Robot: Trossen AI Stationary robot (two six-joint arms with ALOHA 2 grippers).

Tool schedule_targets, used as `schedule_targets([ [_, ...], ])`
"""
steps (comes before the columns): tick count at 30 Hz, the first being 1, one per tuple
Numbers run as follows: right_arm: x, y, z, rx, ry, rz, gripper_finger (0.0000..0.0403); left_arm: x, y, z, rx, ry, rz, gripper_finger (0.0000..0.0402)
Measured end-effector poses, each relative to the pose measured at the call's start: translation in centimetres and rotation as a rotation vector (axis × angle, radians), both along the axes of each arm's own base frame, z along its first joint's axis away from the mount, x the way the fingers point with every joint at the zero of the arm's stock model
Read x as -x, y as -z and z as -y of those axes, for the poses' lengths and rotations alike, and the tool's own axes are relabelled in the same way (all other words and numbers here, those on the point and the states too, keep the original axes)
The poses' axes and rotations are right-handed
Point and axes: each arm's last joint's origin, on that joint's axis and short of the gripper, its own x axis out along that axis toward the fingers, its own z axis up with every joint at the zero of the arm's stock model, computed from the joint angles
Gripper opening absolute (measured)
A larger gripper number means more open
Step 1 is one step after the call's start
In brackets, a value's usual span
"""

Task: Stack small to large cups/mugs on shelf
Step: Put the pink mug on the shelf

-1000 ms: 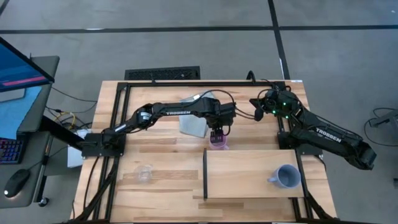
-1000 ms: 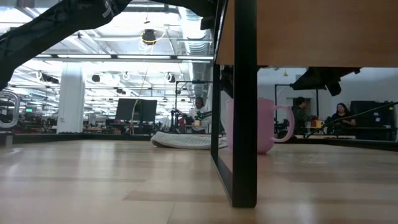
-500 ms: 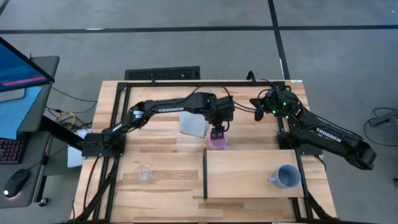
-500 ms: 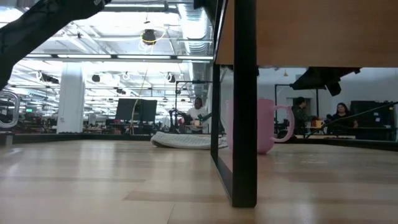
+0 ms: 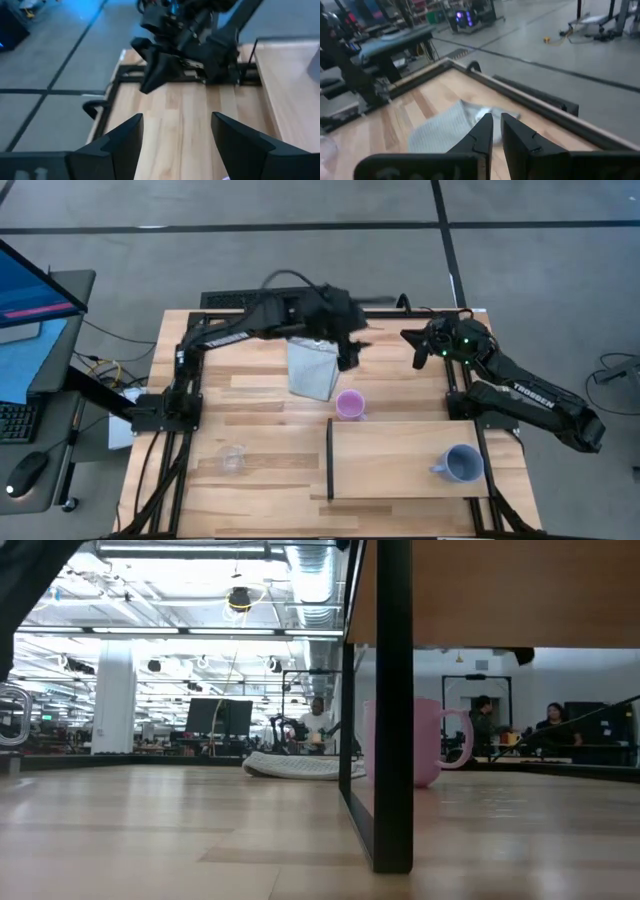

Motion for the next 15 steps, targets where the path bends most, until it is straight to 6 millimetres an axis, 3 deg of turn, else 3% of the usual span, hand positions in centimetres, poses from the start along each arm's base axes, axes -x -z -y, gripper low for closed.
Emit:
schedule_targets([
  [6, -0.1, -1.8, -0.2, 0.029, -0.027, 0.037, 0.0059, 3.0, -3.2, -0.6, 0.013, -0.003, 0.083, 0.0226],
  [15, -0.5, -2.5, -0.8, -0.04, -0.059, 0.095, 0.0059, 6.1, -6.8, 0.2, -0.015, 0.015, 0.205, 0.0226],
])
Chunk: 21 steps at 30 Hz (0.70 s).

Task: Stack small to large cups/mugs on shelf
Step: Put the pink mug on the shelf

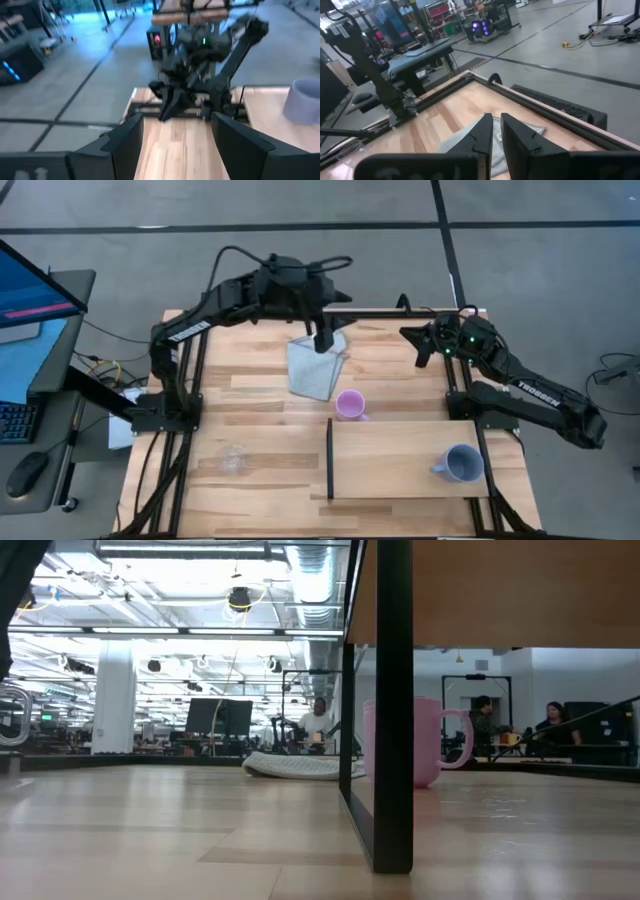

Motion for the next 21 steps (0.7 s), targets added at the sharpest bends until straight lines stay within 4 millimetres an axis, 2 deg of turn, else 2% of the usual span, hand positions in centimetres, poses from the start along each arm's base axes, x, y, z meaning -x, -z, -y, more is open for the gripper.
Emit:
schedule_targets([
  [4, 0.0, 0.0, 0.0, 0.01, -0.004, -0.005, 0.0059, 0.3, -0.5, 0.1, 0.0, 0.016, 0.031, 0.0226],
  [8, 0.0, 0.0, 0.0, 0.013, -0.004, -0.006, 0.0059, -0.1, 0.0, 0.0, 0.004, 0.013, 0.031, 0.0226],
  [10, 0.0, 0.0, 0.0, 0.013, 0.0, -0.007, 0.0059, -0.6, 0.9, -0.4, -0.004, -0.019, 0.018, 0.0226],
  [12, 0.0, 0.0, 0.0, 0.012, 0.0, -0.008, 0.0059, -0.4, 2.8, -1.2, 0.038, -0.104, -0.098, 0.0226],
  [15, -0.1, 0.2, -0.1, 0.0, -0.01, -0.023, 0.0059, 0.7, 4.7, -1.9, 0.113, -0.155, -0.149, 0.0226],
  [18, -0.1, 0.3, -0.2, -0.007, -0.013, -0.033, 0.0059, 2.1, 5.2, -1.4, 0.097, -0.145, -0.029, 0.0226],
  [21, -0.1, 0.3, -0.2, -0.006, -0.008, -0.033, 0.0059, 4.5, 6.7, -1.0, 0.124, -0.174, 0.042, 0.0226],
])
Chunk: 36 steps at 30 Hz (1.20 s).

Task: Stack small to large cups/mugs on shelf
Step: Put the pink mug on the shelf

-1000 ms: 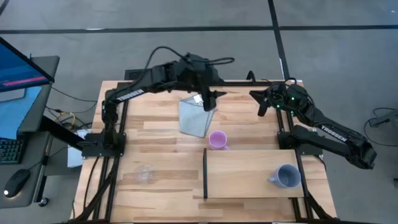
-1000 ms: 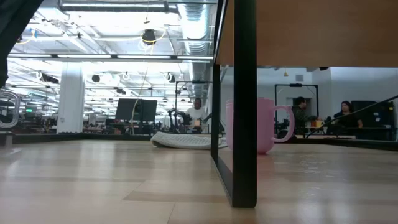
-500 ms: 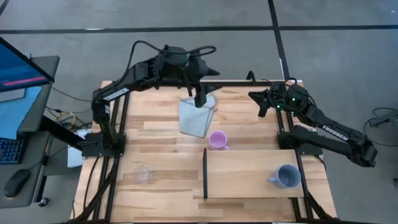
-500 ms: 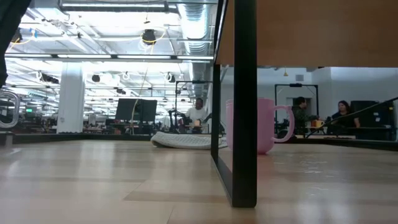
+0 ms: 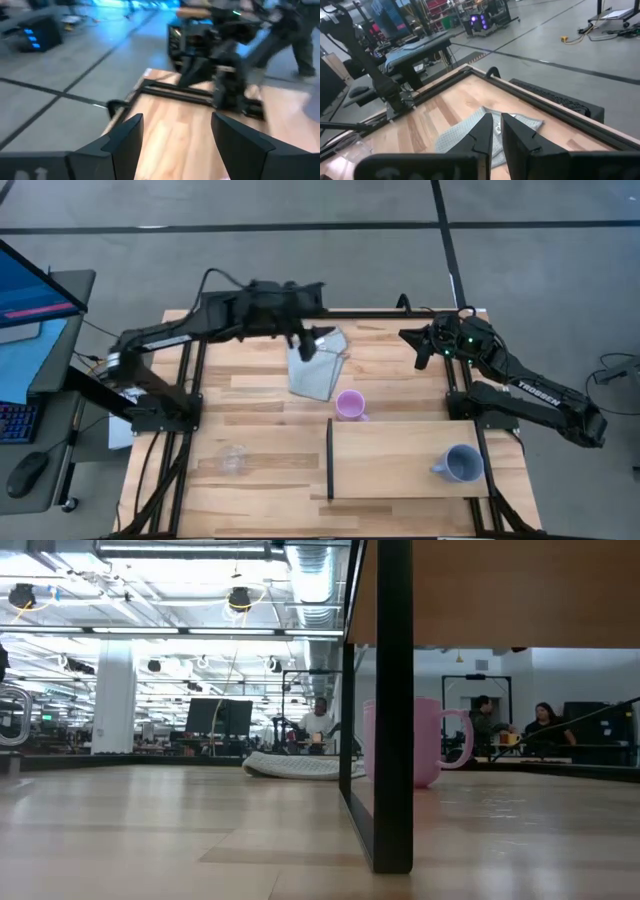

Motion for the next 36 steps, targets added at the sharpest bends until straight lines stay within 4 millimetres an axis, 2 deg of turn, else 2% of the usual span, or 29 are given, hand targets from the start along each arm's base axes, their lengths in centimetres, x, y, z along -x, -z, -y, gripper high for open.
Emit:
schedule_targets([
  [6, 0.1, -0.1, 0.1, 0.008, 0.017, 0.007, 0.0059, 5.0, 2.2, 1.0, -0.001, -0.04, 0.11, 0.0226],
  [10, 0.0, -0.1, 0.1, 0.007, 0.01, 0.007, 0.0059, 7.0, 4.7, 1.6, 0.022, -0.065, 0.129, 0.0226],
  [14, -0.1, -0.1, -0.1, 0.009, -0.007, 0.01, 0.0065, 8.8, 6.0, 2.3, 0.026, -0.056, 0.198, 0.0226],
  [21, -0.3, -0.1, -0.4, 0.009, -0.032, 0.011, 0.0118, 10.4, 8.1, 2.9, 0.061, -0.057, 0.257, 0.0226],
  [30, -0.4, -0.1, -0.6, -0.012, -0.043, 0.02, 0.0204, 10.2, 9.6, 3.7, 0.03, -0.017, 0.232, 0.0226],
  [36, -0.4, -0.1, -0.6, -0.085, -0.029, 0.048, 0.0235, 11.0, 10.8, 3.8, 0.021, -0.017, 0.264, 0.0226],
])
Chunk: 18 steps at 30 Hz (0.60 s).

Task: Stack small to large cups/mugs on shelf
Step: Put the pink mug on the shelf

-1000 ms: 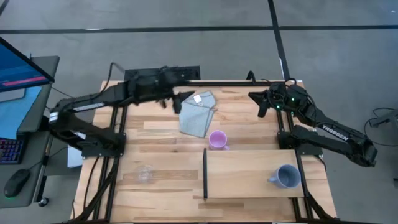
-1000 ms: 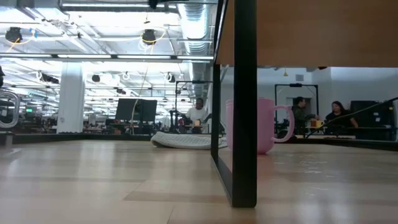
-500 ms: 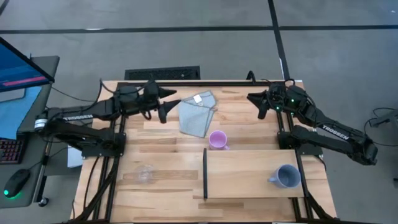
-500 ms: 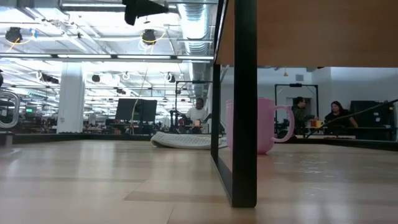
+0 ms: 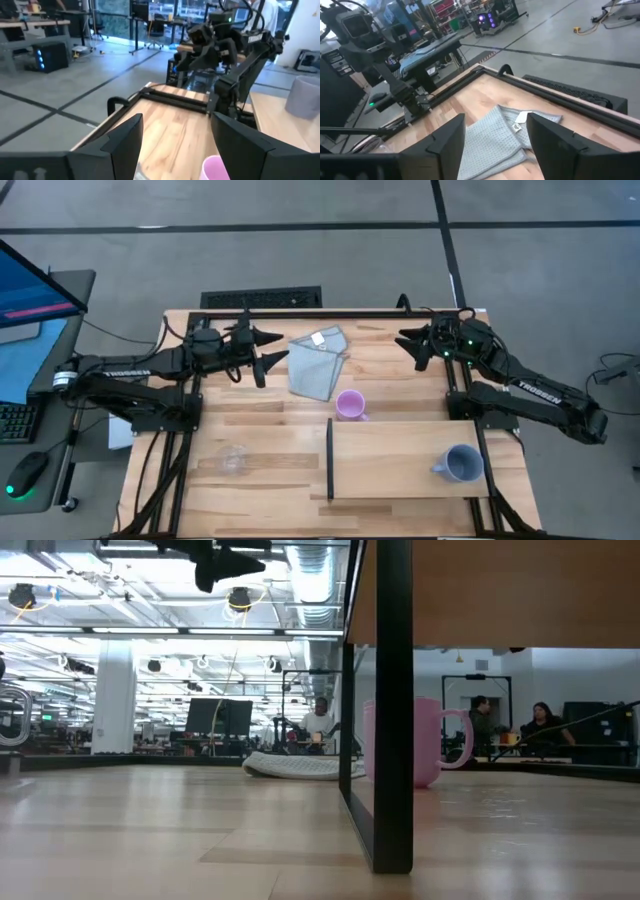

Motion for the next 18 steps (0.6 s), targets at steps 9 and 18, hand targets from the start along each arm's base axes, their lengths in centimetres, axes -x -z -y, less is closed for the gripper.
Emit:
schedule_targets([
  [9, 0.1, 0.0, 0.1, -0.007, 0.009, -0.003, 0.024, 2.3, 2.4, 0.3, 0.046, -0.041, 0.013, 0.0226],
  [18, -0.1, 0.1, -0.1, -0.037, -0.003, 0.009, 0.024, 4.7, 4.4, 0.5, 0.09, -0.099, 0.026, 0.0226],
])
